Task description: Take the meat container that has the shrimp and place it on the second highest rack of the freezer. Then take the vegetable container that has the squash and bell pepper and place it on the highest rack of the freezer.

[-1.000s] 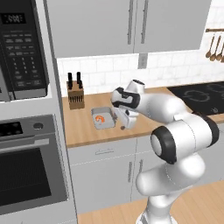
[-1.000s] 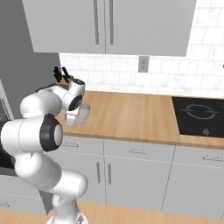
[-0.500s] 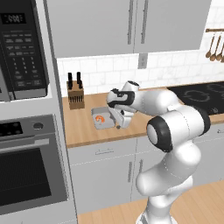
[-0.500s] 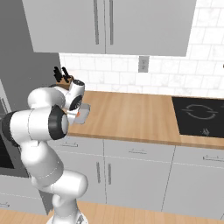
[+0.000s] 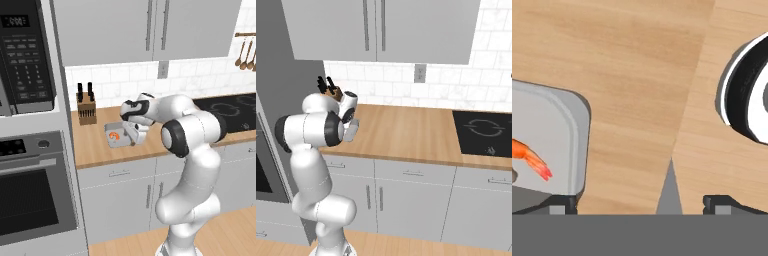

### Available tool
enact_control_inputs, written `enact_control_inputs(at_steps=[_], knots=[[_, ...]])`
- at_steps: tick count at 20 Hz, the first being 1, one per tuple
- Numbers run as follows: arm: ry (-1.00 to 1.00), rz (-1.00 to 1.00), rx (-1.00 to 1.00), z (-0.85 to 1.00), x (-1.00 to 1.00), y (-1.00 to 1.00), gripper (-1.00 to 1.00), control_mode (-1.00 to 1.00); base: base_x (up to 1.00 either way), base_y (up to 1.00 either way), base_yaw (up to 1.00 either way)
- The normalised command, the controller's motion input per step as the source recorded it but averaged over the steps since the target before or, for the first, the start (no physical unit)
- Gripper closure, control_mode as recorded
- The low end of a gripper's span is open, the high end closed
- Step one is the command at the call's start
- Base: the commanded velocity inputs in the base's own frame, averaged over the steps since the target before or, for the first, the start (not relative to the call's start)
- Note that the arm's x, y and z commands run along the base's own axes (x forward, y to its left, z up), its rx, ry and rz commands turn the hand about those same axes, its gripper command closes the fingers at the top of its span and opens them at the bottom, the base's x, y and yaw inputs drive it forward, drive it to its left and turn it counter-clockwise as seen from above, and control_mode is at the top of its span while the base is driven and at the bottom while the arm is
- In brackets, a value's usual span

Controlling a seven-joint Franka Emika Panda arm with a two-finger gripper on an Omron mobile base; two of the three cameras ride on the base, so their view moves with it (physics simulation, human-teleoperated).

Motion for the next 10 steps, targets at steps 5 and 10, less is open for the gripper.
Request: enact_control_inputs(at_steps=[5, 10], knots=[[0.11, 0.0, 0.0, -0.33, 0.38, 0.0, -1.0, -1.0, 0.0, 0.0, 0.0], [0.07, -0.03, -0.04, -0.18, 0.57, 0.0, -1.0, -1.0, 0.0, 0.0, 0.0]])
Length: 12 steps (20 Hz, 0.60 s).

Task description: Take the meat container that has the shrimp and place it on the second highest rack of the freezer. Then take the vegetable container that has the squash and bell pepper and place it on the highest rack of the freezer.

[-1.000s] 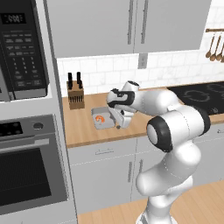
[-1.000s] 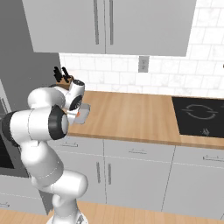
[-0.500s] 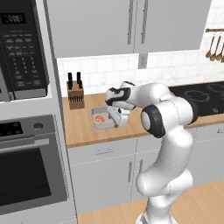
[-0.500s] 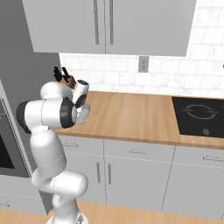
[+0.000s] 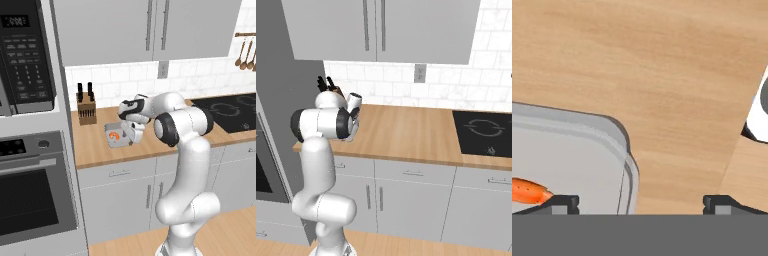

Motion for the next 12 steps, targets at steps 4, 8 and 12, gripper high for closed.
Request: enact_control_inputs(at_steps=[4, 8, 12], knots=[[0.02, -0.07, -0.1, -0.14, 0.57, 0.0, -1.0, -1.0, 0.0, 0.0, 0.0], [0.0, -0.09, -0.09, -0.31, 0.22, 0.13, -1.0, -1.0, 0.0, 0.0, 0.0], [0.0, -0.06, -0.04, -0.74, -0.16, 0.47, -1.0, -1.0, 0.0, 0.0, 0.0]])
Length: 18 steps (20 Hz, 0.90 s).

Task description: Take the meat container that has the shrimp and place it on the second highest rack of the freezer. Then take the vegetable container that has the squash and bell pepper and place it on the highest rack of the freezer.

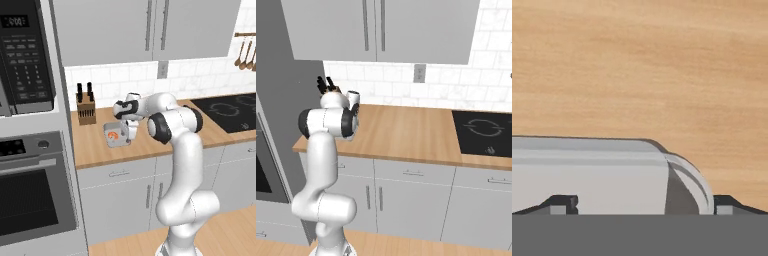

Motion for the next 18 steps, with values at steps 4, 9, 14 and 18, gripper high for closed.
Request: enact_control_inputs(at_steps=[4, 9, 14, 18], knots=[[0.0, 0.0, 0.0, -0.88, -0.27, 0.52, -1.0, -1.0, 0.0, 0.0, 0.0], [0.0, 0.0, 0.0, -0.94, -0.25, 0.63, 1.0, -1.0, 0.0, 0.0, 0.0], [-0.02, 0.0, 0.02, -0.34, -0.23, 0.23, 1.0, -1.0, 0.0, 0.0, 0.0], [-0.02, 0.15, 0.0, 0.26, -0.31, -0.05, 1.0, -1.0, 0.0, 0.0, 0.0]])
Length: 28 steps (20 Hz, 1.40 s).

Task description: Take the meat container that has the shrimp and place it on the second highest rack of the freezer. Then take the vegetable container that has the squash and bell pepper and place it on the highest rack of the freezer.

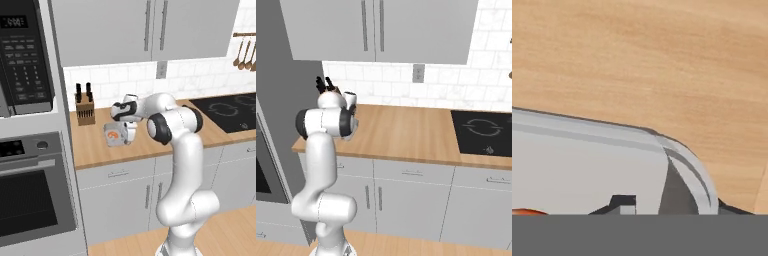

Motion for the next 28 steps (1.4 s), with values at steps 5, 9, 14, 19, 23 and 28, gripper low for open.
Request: enact_control_inputs(at_steps=[5, 9, 14, 19, 23, 28], knots=[[-0.02, 0.3, 0.0, 0.17, -0.36, -0.26, 1.0, -1.0, 0.0, 0.0, 0.0], [-0.02, 0.29, 0.0, 0.08, -0.34, -0.35, 1.0, -1.0, 0.0, 0.0, 0.0], [-0.09, 0.22, 0.03, 0.51, -0.46, -0.44, 1.0, -1.0, 0.0, 0.0, 0.0], [-0.15, 0.24, 0.05, 0.9, -0.43, -0.43, 1.0, -1.0, 0.0, 0.0, 0.0], [-0.14, 0.3, 0.02, 1.0, -0.3, -0.41, 1.0, -1.0, 0.0, 0.0, 0.0], [-0.15, 0.38, -0.01, 0.96, -0.47, -0.37, 1.0, -1.0, 0.0, 0.0, 0.0]])
